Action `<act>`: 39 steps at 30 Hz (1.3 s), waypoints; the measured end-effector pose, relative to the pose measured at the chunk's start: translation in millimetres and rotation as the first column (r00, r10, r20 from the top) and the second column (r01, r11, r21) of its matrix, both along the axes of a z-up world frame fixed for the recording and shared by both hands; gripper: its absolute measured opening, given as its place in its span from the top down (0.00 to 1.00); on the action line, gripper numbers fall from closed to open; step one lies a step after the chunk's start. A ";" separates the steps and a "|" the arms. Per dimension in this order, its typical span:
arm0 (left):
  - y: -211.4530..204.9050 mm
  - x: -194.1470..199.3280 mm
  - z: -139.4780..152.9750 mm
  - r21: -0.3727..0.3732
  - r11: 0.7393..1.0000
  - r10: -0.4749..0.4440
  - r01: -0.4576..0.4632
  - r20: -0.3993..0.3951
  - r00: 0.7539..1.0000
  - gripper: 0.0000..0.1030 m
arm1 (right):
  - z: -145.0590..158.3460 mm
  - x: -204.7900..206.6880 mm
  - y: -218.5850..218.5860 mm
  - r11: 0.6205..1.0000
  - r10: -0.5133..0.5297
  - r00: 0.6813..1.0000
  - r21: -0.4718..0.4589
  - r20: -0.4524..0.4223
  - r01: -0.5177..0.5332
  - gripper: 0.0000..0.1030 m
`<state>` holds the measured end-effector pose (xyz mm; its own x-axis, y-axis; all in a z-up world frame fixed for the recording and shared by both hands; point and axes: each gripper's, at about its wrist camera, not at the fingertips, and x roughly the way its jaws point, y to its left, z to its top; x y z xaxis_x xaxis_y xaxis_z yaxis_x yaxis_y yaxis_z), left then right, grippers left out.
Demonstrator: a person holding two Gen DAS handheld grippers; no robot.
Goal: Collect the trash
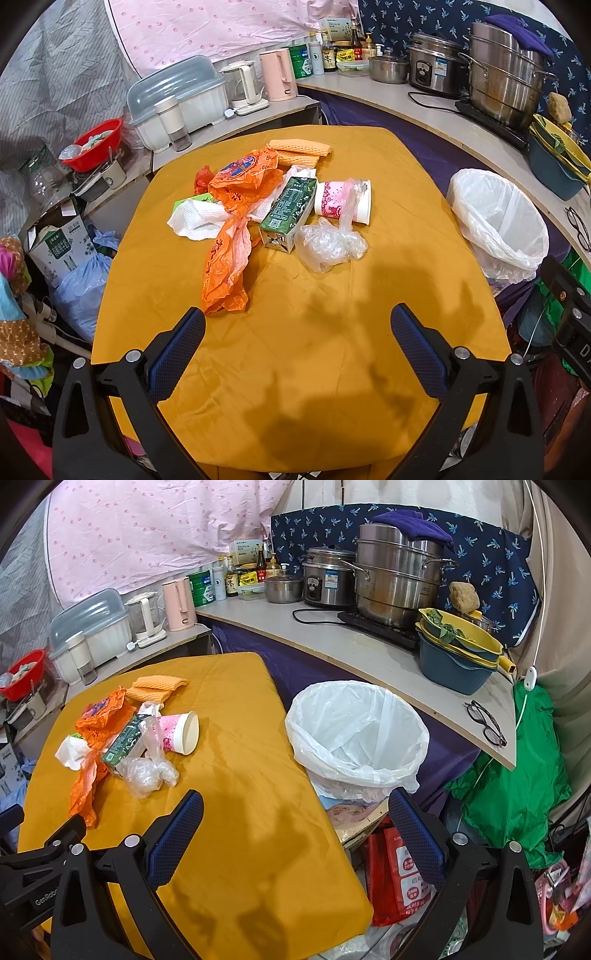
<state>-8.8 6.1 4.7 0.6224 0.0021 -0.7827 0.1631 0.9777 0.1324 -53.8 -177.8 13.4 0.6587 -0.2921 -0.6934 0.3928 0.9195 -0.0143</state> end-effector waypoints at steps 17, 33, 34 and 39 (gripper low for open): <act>1.0 4.0 2.0 -0.002 1.000 -0.002 0.002 0.001 1.000 0.07 | 2.9 0.8 6.7 1.000 -0.002 1.000 -0.011 -0.001 0.002 0.06; 4.1 0.7 4.5 -0.005 1.000 0.008 -0.008 0.013 1.000 0.07 | 5.2 0.8 12.8 1.000 0.010 1.000 -0.015 0.009 -0.010 0.06; 4.8 0.5 4.6 -0.006 1.000 0.010 -0.010 0.013 1.000 0.07 | 5.5 0.9 13.7 1.000 0.012 1.000 -0.015 0.010 -0.012 0.06; 7.5 -0.7 5.7 -0.010 1.000 0.018 -0.018 0.016 1.000 0.07 | 7.0 0.6 16.7 1.000 0.022 1.000 -0.018 0.012 -0.021 0.06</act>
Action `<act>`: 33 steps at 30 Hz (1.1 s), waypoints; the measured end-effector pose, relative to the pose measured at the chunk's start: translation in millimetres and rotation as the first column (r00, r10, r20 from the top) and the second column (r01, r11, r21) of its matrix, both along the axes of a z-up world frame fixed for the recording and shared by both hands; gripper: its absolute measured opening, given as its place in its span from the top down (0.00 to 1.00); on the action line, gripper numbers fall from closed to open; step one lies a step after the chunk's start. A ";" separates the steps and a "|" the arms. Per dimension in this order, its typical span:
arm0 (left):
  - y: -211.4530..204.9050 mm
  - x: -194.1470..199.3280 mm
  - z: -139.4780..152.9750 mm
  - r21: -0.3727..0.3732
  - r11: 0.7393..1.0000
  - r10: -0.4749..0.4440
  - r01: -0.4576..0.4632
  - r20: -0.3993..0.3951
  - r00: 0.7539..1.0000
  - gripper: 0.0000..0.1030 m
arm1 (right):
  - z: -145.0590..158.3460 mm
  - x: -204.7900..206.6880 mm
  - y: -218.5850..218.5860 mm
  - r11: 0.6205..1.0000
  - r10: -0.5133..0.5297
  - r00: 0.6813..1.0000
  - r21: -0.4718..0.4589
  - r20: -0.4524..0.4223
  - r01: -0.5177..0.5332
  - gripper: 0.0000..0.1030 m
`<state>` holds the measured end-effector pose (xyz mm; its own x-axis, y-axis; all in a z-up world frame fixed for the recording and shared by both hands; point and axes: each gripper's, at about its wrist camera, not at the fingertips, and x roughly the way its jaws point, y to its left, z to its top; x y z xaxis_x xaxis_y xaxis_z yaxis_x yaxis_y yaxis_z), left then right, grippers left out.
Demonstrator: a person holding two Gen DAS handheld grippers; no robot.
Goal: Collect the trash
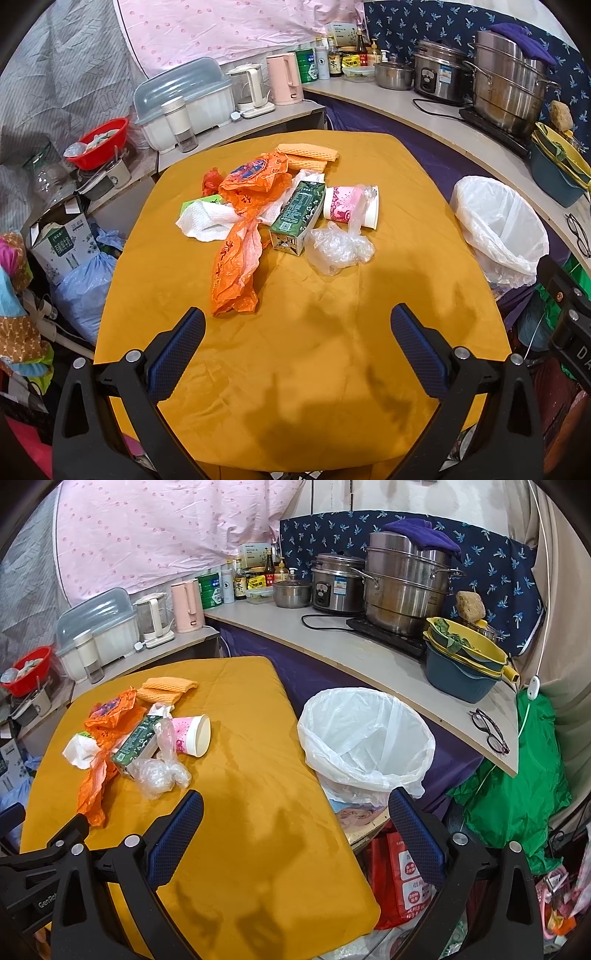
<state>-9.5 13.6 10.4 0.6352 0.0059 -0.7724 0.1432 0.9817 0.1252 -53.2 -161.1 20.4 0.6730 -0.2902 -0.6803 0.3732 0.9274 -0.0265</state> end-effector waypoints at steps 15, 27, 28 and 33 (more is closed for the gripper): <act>-2.5 -4.8 6.7 -0.005 1.000 -0.019 0.020 0.017 1.000 0.07 | 4.2 -6.6 0.2 1.000 -0.015 1.000 0.006 0.013 0.015 0.06; -2.2 -2.2 4.6 -0.007 1.000 0.003 -0.003 0.008 1.000 0.07 | 1.4 0.1 -1.0 1.000 0.010 1.000 0.015 0.008 -0.010 0.06; -2.3 -2.1 4.6 -0.006 1.000 0.004 -0.004 0.009 1.000 0.07 | 1.3 0.2 -1.1 1.000 0.010 1.000 0.015 0.008 -0.010 0.06; -2.2 -1.8 4.6 -0.008 1.000 0.001 -0.001 0.008 1.000 0.07 | 1.3 0.5 -1.4 1.000 0.010 1.000 0.017 0.005 -0.010 0.06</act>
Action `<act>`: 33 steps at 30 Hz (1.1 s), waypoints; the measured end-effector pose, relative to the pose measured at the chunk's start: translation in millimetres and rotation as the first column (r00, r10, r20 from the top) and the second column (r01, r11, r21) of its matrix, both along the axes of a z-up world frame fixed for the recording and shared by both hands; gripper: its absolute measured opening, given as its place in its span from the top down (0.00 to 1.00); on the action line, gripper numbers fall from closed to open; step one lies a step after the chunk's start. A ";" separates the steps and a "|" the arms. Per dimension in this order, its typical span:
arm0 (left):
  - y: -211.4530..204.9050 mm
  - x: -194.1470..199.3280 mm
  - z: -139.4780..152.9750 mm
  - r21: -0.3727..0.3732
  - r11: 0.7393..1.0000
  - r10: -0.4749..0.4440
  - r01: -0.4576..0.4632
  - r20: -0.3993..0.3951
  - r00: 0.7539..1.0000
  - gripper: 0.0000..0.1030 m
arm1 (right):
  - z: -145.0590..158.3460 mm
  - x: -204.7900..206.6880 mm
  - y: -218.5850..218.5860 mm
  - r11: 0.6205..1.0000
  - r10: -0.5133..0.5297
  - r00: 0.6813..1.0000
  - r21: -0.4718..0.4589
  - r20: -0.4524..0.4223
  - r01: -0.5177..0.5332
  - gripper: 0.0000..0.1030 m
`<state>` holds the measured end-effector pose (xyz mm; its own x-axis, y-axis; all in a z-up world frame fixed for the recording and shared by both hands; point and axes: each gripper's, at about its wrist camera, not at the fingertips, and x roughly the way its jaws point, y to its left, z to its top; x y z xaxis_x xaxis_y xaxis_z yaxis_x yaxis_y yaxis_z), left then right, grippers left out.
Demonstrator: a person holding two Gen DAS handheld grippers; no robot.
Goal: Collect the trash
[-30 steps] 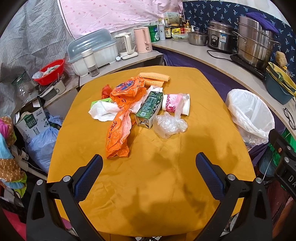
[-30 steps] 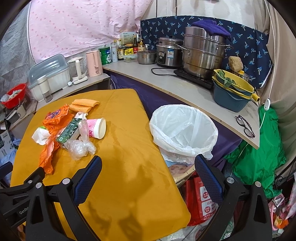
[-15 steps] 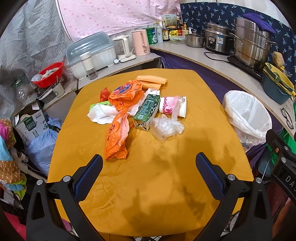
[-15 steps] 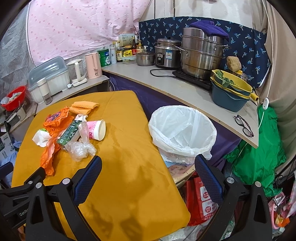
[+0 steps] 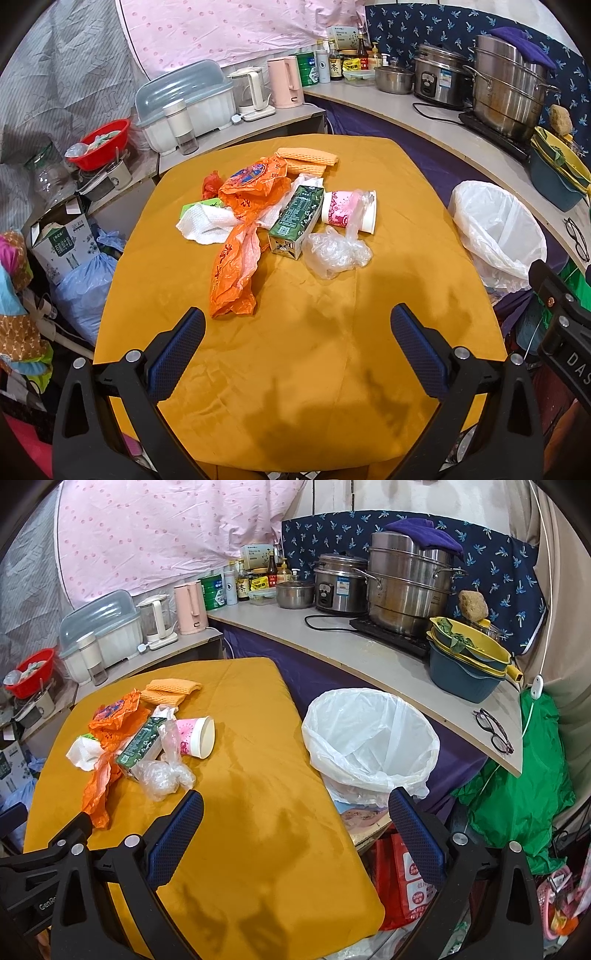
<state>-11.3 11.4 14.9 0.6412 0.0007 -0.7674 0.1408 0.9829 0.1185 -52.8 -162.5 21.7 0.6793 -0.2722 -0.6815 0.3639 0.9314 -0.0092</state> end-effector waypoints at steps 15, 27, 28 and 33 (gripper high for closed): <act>7.7 4.0 -7.9 -0.053 0.999 0.002 -0.002 0.009 1.000 0.07 | -10.5 2.8 -3.1 1.000 -0.009 1.000 0.027 0.009 0.009 0.06; 26.7 22.0 -24.6 -0.044 0.999 0.005 -0.007 -0.047 0.999 0.07 | -16.9 22.5 17.2 1.000 0.006 1.000 0.028 0.011 -0.007 0.06; 28.8 23.4 -25.5 -0.045 0.999 0.006 -0.008 -0.050 0.999 0.07 | -17.0 24.4 19.4 1.000 0.007 1.000 0.029 0.014 -0.007 0.06; 44.0 34.4 -32.1 -0.050 0.999 0.004 -0.008 -0.066 0.998 0.07 | -19.6 37.8 32.1 0.999 0.010 1.000 0.044 0.011 -0.010 0.06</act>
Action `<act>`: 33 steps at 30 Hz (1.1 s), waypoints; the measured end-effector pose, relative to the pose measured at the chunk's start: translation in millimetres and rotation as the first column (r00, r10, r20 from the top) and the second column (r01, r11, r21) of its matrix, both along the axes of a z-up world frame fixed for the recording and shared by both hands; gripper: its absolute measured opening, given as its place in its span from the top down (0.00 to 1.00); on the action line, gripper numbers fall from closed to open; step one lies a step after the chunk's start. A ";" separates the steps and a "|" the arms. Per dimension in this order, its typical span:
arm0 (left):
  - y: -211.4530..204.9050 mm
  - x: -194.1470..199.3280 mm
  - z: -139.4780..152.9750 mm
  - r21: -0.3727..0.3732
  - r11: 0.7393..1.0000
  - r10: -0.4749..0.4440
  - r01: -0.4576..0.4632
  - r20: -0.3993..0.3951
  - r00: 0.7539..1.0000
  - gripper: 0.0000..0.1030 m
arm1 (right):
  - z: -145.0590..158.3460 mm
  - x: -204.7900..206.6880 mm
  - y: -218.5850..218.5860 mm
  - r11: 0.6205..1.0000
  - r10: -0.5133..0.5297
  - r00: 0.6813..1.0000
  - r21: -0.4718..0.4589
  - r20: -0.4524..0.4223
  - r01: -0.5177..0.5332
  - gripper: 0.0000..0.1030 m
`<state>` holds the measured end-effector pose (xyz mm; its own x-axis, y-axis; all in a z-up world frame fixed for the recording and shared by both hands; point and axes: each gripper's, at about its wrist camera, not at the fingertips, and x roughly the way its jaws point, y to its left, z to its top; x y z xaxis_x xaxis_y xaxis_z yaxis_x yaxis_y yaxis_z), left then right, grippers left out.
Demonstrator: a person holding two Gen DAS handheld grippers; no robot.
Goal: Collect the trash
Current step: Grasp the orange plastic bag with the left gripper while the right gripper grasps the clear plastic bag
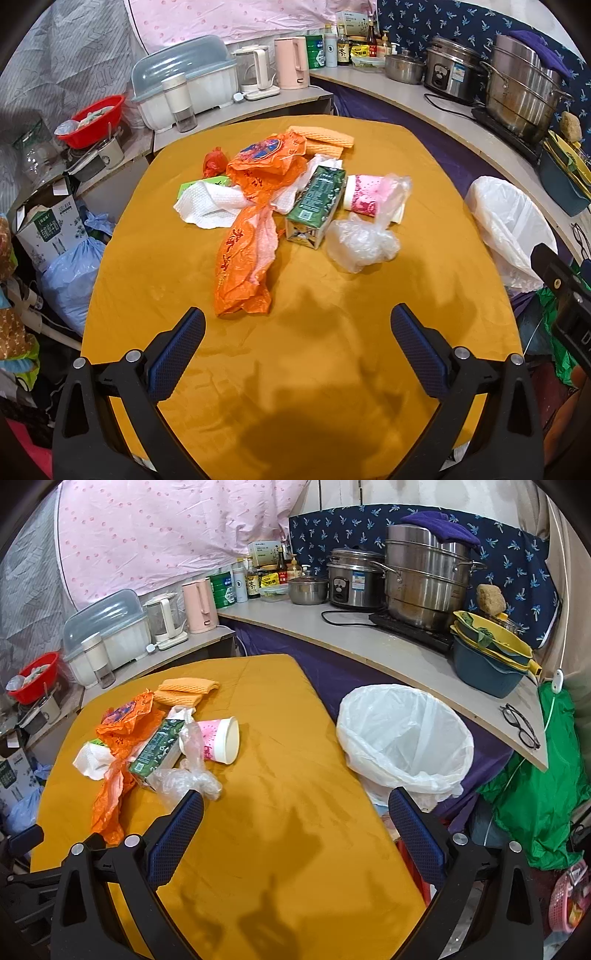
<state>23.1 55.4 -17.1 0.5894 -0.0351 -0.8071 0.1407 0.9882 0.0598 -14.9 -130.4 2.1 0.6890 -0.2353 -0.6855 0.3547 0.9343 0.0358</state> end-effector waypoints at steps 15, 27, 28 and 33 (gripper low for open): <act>68.9 55.6 -46.7 -0.074 0.995 0.067 -0.073 -0.076 0.995 0.07 | -57.7 73.0 66.2 0.988 0.157 0.985 0.000 -0.068 -0.157 0.10; 89.1 110.5 -91.7 -0.140 0.982 0.105 -0.127 -0.159 0.982 0.07 | -112.9 142.3 90.5 0.980 0.196 0.971 -0.005 -0.140 -0.198 0.14; 88.0 114.0 -95.7 -0.144 0.981 0.103 -0.128 -0.170 0.980 0.07 | -117.7 145.9 88.1 0.981 0.193 0.970 0.016 -0.148 -0.193 0.14; 83.5 127.5 -115.4 -0.181 0.975 0.088 -0.128 -0.213 0.973 0.07 | -134.4 158.2 79.9 0.979 0.195 0.964 0.092 -0.182 -0.181 0.31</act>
